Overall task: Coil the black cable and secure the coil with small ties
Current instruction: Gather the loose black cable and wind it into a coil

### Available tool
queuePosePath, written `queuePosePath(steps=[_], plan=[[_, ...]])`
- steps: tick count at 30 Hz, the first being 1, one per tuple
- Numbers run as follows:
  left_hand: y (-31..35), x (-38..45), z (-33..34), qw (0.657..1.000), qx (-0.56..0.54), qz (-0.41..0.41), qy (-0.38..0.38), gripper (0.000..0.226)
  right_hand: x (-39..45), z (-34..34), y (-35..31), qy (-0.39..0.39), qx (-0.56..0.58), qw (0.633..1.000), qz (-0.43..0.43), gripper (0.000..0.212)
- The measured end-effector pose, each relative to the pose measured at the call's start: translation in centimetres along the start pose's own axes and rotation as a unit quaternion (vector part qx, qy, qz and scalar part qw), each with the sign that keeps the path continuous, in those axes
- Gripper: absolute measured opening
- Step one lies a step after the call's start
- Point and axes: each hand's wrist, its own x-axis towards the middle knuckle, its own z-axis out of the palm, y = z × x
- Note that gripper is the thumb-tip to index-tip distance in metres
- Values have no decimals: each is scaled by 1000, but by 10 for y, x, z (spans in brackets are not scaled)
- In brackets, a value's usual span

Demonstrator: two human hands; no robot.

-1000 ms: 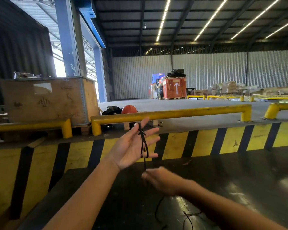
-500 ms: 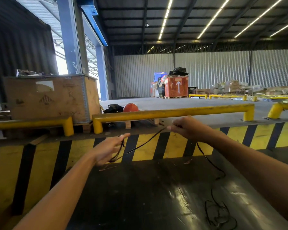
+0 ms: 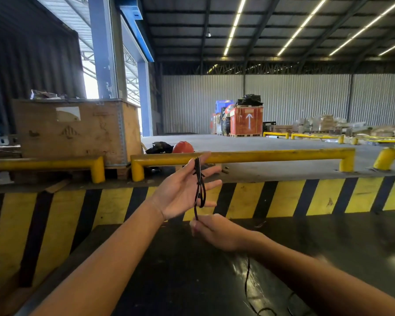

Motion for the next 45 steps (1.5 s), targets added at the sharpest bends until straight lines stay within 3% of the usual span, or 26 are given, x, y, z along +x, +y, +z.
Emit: queuePosePath(steps=[2,4,6,8,10,12,14,16,20,23,25,27,31,34,37,39,42,45], plan=[[1,1,-10,994,1,67,88,40,-10,7,-9,-63,-34,997,-12,30],[2,-1,-24,983,94,81,138,38,-15,-13,-7,-83,-63,994,-15,32],[-3,-6,-39,944,287,31,158,37,-17,-46,-1,-63,-108,992,-14,32],[-10,-10,-50,885,437,-34,158,34,-15,-81,7,-38,-146,988,-22,30],[-15,-13,-54,847,509,-92,124,34,-12,-110,17,-22,-155,988,-15,29],[-16,-16,-49,835,520,-163,74,38,-12,-134,24,13,-140,990,12,24],[-20,-19,-41,846,479,-233,15,34,-15,-150,30,66,-96,992,39,18],[-24,-21,-36,880,395,-262,-34,36,-14,-156,40,98,-39,992,67,19],[-21,-18,-16,928,247,-245,-132,39,-6,-141,64,87,-63,985,135,26],[-17,-9,-4,956,110,-195,-189,45,-5,-103,73,58,-108,978,166,18],[-13,-1,5,976,29,-123,-176,46,-4,-65,63,4,-96,986,140,18],[-6,6,13,995,-6,-42,-89,44,-7,-27,39,-50,-57,992,101,24],[8,9,-4,992,18,79,98,41,-17,-1,11,-124,-49,989,58,28],[12,-4,-29,969,113,100,196,41,-23,-26,13,-148,-82,984,49,28],[13,-17,-57,937,217,71,266,40,-26,-55,11,-140,-130,981,13,22],[7,-23,-72,916,294,15,273,37,-22,-79,11,-91,-159,983,3,23],[-10,-27,-71,887,396,-105,212,33,-9,-118,14,32,-184,982,-7,25],[-24,-23,-50,897,383,-187,113,33,9,-134,22,169,-166,972,5,19]])
